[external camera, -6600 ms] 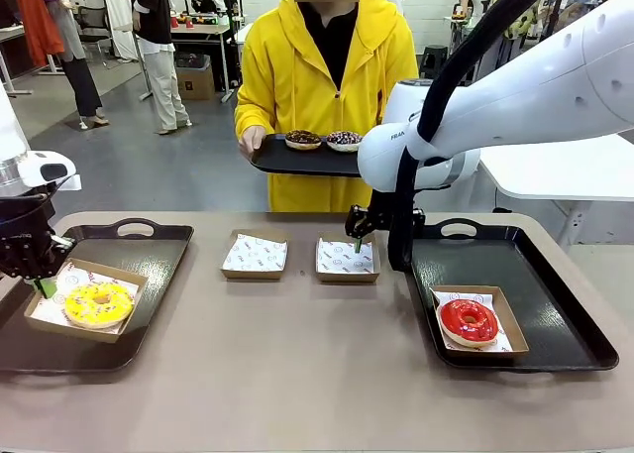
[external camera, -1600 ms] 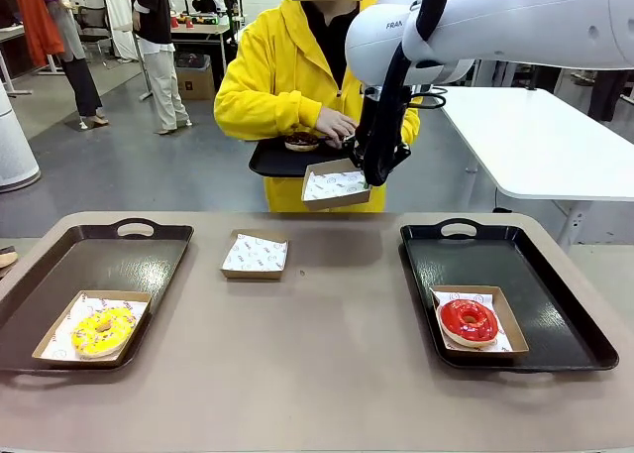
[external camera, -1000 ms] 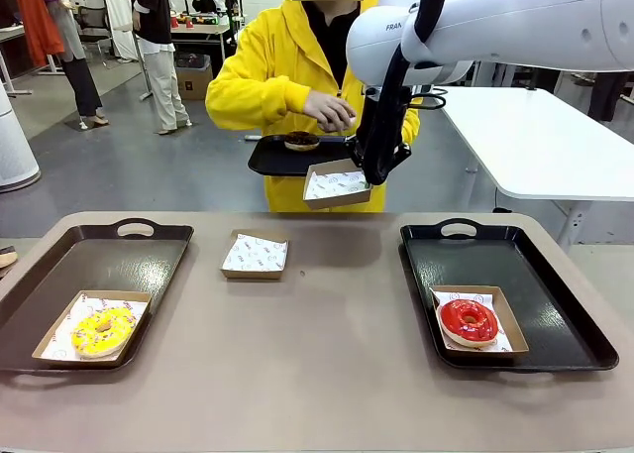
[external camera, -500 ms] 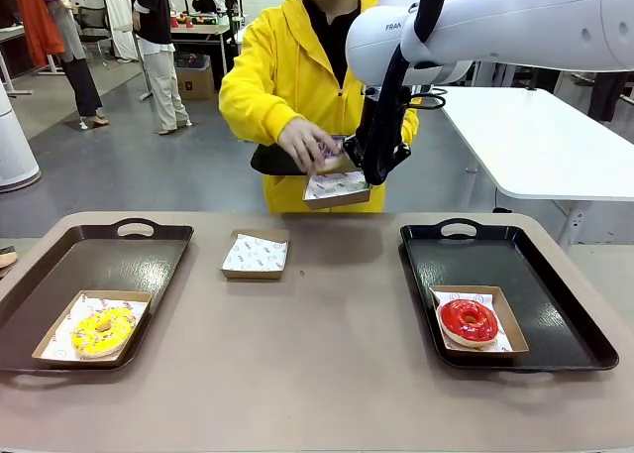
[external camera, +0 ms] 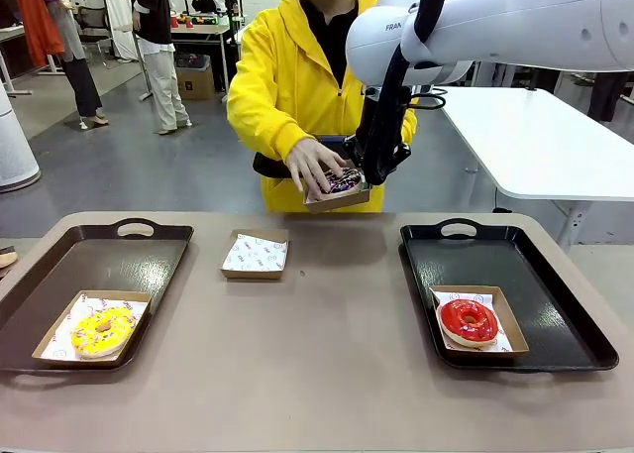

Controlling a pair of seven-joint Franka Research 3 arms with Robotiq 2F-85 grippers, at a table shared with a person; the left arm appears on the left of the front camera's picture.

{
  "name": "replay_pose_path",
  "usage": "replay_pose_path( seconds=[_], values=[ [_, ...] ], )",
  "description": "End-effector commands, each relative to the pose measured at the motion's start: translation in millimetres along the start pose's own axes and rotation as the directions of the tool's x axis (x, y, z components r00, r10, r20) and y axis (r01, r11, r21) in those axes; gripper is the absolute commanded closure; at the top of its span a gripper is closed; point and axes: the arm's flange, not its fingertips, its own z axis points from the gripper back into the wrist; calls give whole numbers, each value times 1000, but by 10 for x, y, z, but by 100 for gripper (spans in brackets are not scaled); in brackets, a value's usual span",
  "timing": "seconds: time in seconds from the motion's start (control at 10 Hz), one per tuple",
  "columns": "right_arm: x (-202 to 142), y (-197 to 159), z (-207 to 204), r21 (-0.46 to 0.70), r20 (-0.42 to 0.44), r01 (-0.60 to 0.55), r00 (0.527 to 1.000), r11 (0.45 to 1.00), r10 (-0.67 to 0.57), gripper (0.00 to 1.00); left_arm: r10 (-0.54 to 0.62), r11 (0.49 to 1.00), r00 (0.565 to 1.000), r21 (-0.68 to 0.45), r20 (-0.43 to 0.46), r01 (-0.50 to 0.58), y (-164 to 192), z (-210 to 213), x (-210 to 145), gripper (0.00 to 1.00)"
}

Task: Individually package the donuts and arrange them on the tray.
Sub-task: Place the picked Paper togo box on the Handle tray while simultaneously picking up another Paper togo box from the table with the other hand.

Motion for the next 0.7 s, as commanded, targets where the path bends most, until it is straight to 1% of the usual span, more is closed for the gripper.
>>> replay_pose_path(
  seconds=[0.0,0.5,0.6],
  values=[
    [-10,0,13,1,1,0,1000,1000,0,100,-5,1000,1000,-3,5,5,-12,17,-12,3],
    [-10,0,13,1,1,0,1000,1000,0,100,-5,1000,1000,-3,5,5,-12,17,-12,3],
    [0,0,0,0,0,0,1000,1000,0,99,0,1000,1000,0,-1,0,-2,-4,2,3]
  ],
)
